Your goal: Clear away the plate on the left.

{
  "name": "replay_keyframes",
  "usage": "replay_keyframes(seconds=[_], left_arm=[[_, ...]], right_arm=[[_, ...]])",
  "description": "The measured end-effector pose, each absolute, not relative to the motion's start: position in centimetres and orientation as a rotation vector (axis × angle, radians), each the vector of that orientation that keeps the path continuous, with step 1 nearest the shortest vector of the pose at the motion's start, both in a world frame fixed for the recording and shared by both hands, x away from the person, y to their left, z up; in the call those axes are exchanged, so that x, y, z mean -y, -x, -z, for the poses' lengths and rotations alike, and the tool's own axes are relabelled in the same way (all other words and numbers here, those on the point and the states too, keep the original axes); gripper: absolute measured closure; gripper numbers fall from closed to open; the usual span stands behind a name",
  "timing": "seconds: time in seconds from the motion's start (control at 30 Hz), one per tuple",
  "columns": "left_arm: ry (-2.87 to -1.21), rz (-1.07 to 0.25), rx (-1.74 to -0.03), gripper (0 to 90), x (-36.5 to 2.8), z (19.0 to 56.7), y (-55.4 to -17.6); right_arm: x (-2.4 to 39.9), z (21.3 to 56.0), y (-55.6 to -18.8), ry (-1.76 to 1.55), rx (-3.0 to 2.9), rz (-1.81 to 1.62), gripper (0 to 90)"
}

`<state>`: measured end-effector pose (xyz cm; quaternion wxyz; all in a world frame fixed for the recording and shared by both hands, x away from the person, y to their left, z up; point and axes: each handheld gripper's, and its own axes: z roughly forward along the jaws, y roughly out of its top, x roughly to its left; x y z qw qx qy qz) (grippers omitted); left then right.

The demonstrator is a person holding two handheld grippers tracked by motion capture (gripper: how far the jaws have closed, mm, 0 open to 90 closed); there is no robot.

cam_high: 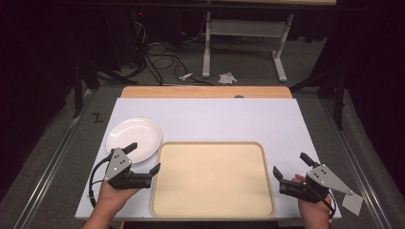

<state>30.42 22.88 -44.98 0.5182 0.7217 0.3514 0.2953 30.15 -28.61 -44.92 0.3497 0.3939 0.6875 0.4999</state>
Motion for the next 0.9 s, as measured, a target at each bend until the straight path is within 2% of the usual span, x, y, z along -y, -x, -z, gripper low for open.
replay_keyframes(seconds=[0.43,0.9], left_arm=[[-1.726,-0.733,-0.854,0.3,-23.4,44.9,-30.5],[-1.701,-0.784,-0.943,0.3,-26.0,45.2,-31.1]], right_arm=[[28.7,44.8,-30.2,-1.017,-1.777,-1.307,0.5],[28.7,44.6,-30.1,-1.004,-1.763,-1.309,0.5]])
